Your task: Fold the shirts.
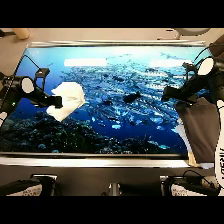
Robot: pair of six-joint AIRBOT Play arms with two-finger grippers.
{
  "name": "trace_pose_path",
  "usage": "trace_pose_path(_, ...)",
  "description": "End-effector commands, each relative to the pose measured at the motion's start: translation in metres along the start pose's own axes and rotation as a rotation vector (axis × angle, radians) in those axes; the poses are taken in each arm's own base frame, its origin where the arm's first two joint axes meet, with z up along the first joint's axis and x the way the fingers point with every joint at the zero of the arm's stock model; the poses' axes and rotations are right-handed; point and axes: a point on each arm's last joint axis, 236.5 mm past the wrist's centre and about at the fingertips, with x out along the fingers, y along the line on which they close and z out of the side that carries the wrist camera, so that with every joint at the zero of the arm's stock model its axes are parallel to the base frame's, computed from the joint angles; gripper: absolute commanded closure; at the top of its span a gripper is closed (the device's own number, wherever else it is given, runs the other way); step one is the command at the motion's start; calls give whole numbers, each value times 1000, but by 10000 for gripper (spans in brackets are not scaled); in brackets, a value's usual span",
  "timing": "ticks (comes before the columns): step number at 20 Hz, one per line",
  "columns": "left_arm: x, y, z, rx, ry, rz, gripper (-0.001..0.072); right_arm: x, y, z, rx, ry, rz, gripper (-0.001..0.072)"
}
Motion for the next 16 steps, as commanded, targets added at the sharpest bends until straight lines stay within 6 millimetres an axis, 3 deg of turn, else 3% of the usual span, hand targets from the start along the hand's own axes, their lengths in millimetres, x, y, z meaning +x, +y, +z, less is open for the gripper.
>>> trace_pose_path(1,0,0,0,1,0,0,19,0,0,0,0,0,1,38)
trace_pose_path(14,0,0,2,0,-8,-1,19,0,0,0,0,-1,1,38)
trace_pose_path(16,1,-6,28,-4,-116,-25,19,0,1,3,0,-10,2,37)
